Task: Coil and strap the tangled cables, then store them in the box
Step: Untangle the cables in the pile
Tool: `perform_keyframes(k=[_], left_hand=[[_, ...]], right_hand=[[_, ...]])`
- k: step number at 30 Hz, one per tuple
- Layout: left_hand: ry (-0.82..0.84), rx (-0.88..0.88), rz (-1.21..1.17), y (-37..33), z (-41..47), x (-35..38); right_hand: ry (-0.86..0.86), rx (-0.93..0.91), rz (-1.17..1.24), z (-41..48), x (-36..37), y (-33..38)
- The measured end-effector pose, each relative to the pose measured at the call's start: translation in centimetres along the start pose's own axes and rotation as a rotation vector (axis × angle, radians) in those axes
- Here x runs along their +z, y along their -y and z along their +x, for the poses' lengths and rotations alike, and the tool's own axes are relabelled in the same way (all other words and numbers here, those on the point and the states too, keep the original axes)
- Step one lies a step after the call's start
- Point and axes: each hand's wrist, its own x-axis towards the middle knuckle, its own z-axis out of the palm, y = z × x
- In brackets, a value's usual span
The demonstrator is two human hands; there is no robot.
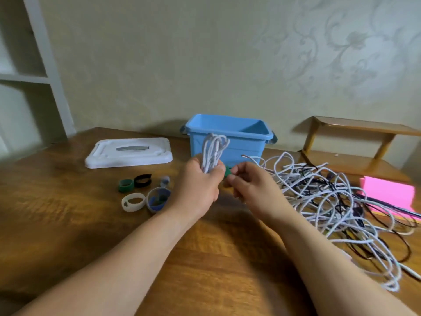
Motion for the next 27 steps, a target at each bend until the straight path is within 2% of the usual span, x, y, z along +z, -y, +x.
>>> perform_keyframes(k=[3,5,8,12,20,22,24,25,27], left_hand=[[0.017,0.142,0.358,-0.4,1.9,1.0],[0.023,0.199,0.467,-0.2,2.5,1.7],[0.074,0.194,0.432,0.7,2.6,2.0],[0.124,0.186,0.423,1.2,2.9,0.9],[0.037,0.257,0.449,1.8,2.5,0.1],[-0.035,0.196,0.363,1.4,2.7,0.0],[-0.119,0.076,0.218,1.2,3.3,-0.5],[-0.125,0.008,0.158,1.2,3.5,-0.8],[-0.019,-0.095,0.111,1.5,3.4,-1.0]], right_hand=[[-0.091,0.02,0.128,0.1,-0.8,-0.4],[-0.153,0.035,0.173,0.1,-1.0,-0.1],[-0.166,0.069,0.19,0.1,-1.1,-0.3],[-0.07,0.084,0.206,0.3,-1.3,-0.6],[-0.034,0.073,0.11,-0.3,-1.1,0.0],[0.017,0.056,0.048,-0.5,-1.3,0.1],[0.014,-0.005,0.101,-0.5,-1.7,0.5],[-0.017,-0.048,0.168,-0.5,-1.9,0.9],[-0.088,-0.136,0.322,-0.4,-2.4,1.8]])
